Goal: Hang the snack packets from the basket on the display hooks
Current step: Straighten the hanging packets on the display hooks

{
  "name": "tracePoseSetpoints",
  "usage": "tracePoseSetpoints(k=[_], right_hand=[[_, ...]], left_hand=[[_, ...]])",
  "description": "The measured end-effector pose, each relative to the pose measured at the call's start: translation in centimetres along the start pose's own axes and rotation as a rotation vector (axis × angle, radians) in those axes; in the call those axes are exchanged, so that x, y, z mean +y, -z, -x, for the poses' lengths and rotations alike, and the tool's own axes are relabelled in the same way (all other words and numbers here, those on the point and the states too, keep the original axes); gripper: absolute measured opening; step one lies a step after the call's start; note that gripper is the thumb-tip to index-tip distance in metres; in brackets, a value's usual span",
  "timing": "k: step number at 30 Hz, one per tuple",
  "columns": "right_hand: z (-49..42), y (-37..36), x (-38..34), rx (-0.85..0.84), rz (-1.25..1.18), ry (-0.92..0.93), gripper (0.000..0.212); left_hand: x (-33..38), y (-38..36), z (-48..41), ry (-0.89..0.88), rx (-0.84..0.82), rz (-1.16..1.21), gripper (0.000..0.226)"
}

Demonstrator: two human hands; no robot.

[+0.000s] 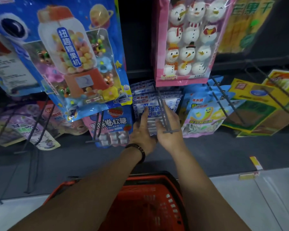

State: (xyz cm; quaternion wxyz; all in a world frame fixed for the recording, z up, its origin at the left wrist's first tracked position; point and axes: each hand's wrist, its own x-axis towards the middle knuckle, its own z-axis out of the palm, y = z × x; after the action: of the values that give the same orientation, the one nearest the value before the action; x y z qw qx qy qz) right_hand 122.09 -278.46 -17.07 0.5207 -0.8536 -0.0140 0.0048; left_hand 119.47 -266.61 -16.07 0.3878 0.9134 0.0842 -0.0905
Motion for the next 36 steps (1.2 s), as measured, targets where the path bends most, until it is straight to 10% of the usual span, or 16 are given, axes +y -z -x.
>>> tracePoseSetpoints(k=[12,16,24,29,36], right_hand=[[5.2,0.5,-1.8,-0.08,0.143,-0.104,0.05],[9.8,1.2,-2.6,-0.275,0.331,-0.129,0.073],[14.4,3.4,-10.2,-0.209,0.331,0.075,0.064],[13.6,3.5,-17.4,-0.038,0.499,0.359,0.077],[10.1,0.8,-23.5,-0.045,0.794,0.468,0.107]], left_hand=[[-1.5,2.4,3.7,-0.002,-0.142,-0.119,0.074],[-1.5,5.0,8.4,-0.062,-0.27,-0.303,0.056],[2.1,14.3,17.8,-0.42,0.118,-0.431,0.032],[3.5,19.5,18.3,-0.402,0.407,-0.586,0.068],[3.5,22.7,14.8,-0.308,0.382,-0.637,0.101]])
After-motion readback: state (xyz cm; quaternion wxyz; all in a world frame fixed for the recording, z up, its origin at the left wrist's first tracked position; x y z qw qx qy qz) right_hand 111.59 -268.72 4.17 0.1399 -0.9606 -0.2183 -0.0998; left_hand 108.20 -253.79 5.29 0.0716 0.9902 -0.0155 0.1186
